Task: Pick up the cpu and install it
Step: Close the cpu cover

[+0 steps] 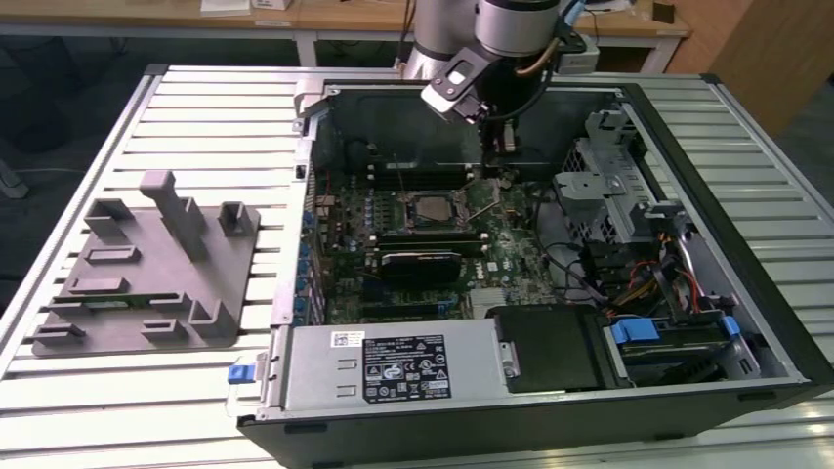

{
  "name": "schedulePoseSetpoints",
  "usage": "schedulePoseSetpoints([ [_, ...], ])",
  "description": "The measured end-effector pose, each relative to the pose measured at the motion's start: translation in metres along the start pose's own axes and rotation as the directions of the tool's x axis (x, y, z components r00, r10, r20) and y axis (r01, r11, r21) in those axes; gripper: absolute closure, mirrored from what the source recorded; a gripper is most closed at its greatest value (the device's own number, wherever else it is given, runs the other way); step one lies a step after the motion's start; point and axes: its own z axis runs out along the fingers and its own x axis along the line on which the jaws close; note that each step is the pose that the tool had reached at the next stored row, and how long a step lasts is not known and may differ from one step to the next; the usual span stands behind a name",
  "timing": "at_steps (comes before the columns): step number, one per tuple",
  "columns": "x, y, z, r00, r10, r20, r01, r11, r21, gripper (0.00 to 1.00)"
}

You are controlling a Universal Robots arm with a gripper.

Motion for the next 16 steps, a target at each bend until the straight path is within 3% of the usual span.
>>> schedulePoseSetpoints([
  [12, -0.0002, 0.0271, 0.0014, 1.0, 0.0, -0.0002, 0.0, 1.0, -0.0001, 0.89],
  [16, -0.0002, 0.031, 0.0024, 1.0, 0.0, -0.0002, 0.0, 1.0, 0.0001, 0.89],
])
